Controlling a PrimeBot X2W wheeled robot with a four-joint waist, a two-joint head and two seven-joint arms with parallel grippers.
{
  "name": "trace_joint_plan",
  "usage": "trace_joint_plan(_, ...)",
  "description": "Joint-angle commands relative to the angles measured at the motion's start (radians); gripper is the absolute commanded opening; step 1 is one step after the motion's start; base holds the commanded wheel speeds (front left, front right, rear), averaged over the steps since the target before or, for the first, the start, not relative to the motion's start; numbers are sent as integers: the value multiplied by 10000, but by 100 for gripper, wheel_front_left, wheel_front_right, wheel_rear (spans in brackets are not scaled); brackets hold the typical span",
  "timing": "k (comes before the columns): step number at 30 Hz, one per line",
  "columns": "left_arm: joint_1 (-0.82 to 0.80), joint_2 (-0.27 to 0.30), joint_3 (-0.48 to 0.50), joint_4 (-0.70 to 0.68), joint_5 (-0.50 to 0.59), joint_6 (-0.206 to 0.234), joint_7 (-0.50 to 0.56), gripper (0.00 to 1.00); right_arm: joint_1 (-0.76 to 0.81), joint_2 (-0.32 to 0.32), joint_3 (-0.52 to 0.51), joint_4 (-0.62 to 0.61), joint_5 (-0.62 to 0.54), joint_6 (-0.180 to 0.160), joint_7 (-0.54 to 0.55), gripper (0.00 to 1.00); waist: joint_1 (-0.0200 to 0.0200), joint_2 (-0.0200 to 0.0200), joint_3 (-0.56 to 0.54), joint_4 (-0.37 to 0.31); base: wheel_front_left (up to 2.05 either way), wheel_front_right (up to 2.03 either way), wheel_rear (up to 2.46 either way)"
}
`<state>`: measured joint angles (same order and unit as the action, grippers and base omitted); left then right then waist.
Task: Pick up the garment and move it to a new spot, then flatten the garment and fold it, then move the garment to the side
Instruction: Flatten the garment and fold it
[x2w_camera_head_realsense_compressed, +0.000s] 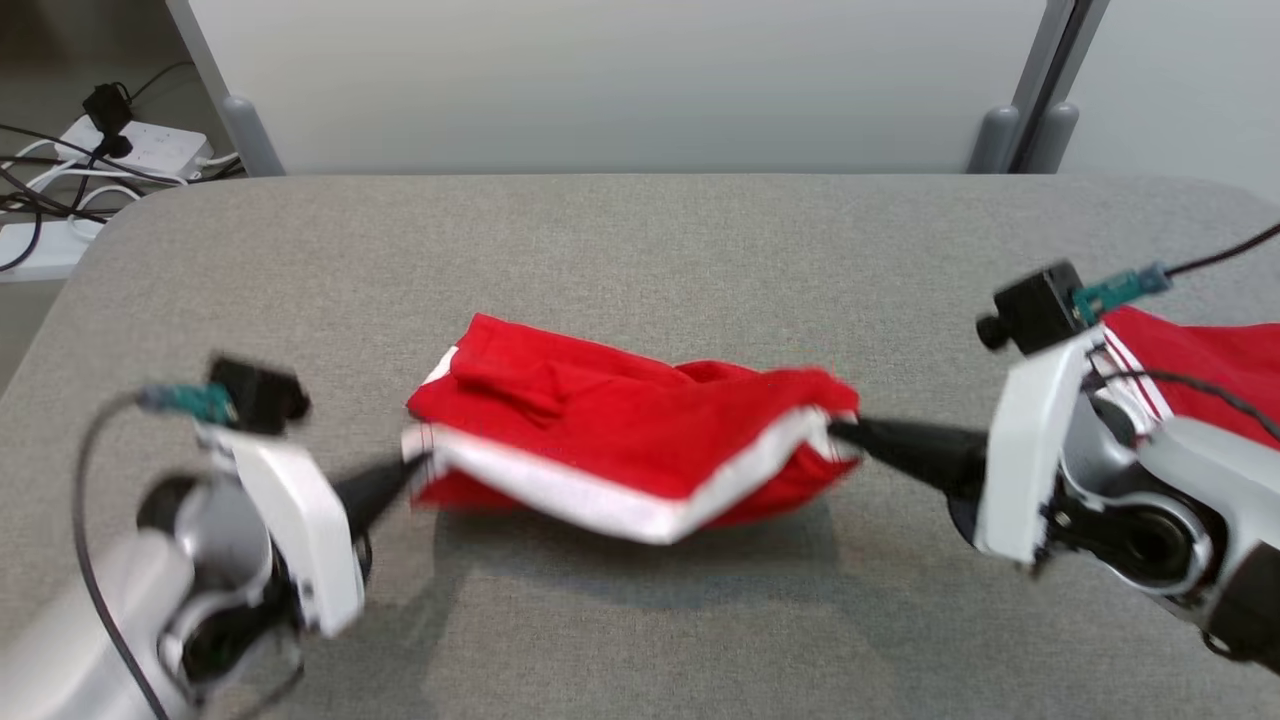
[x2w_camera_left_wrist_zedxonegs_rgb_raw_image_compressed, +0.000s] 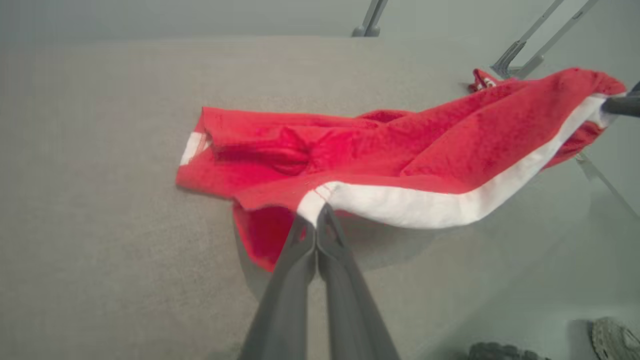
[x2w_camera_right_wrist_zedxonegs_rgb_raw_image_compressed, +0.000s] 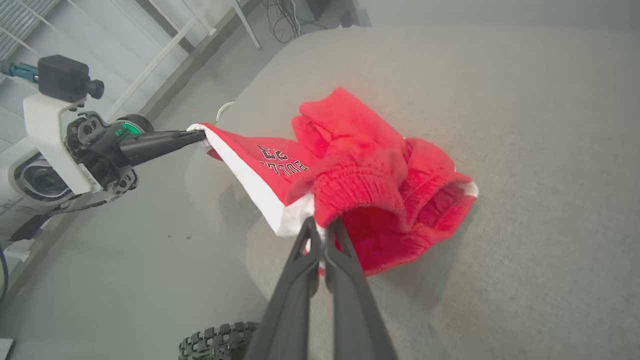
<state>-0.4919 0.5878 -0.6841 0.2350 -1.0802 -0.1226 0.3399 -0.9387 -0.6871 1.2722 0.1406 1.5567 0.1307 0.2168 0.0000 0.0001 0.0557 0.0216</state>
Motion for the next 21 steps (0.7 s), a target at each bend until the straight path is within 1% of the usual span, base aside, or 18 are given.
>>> trace_joint_plan(1,-74,503,338,-329,-182,20,226,0,311,-283,-111,-337,140,0,245,0,0,-1,99,-38,0,0,0)
trace_joint_plan(5,946,651,-207,-966,-969,52,1346,0,837,-928,-17,-1057,668,0,1407,0,0,-1,670,-21,0,0,0)
trace_joint_plan(8,895,695,-335,-1158,-1632,37,2246,0,793,-1146,21,-1001,1082,0,2458,0,0,-1,1391,15,0,0,0)
trace_joint_plan(9,694,684,-352,-1115,-1884,30,2645,0,644,-1080,28,-806,1300,0,2870,0,0,-1,1679,24,0,0,0)
trace_joint_plan(11,100,615,-374,-821,-2590,70,3771,0,72,-766,30,-111,1757,0,3536,0,0,-1,2303,61,0,0,0)
trace_joint_plan(12,-346,593,-360,-602,-2872,133,4364,0,-395,-515,-71,415,1870,0,3575,0,0,-1,2625,82,0,0,0)
trace_joint_plan(13,-913,554,-241,-322,-3004,310,4735,0,-942,-191,-251,1067,1938,0,3435,0,0,-1,2939,105,0,0,0)
trace_joint_plan(14,-1624,504,-47,-46,-2886,414,4780,0,-1566,213,-559,1757,1969,0,3042,0,0,-1,3238,121,0,0,0)
trace_joint_plan(15,-2456,405,277,258,-2538,433,4349,0,-2288,668,-1063,2515,1840,0,2142,0,0,-1,3525,140,0,0,0)
trace_joint_plan(16,-3417,260,719,554,-1923,369,3345,0,-3001,1122,-1554,3299,1698,0,1187,0,0,-1,3789,151,0,0,0)
trace_joint_plan(18,-5324,-90,1534,1126,-427,182,605,0,-4497,1874,-2527,4853,1104,0,-1208,0,0,-1,4205,158,0,0,0)
trace_joint_plan(19,-6096,-397,2008,1487,12,132,-857,0,-5104,2179,-2882,5369,846,0,-2193,0,0,-1,4297,163,0,0,0)
trace_joint_plan(20,-6644,-761,2357,1882,92,68,-1898,0,-5632,2408,-3309,5882,609,0,-3400,0,0,-1,4297,164,0,0,0)
trace_joint_plan(21,-7049,-960,2484,2194,212,5,-2638,0,-5934,2685,-3577,6092,533,0,-4080,0,0,-1,4231,129,0,0,0)
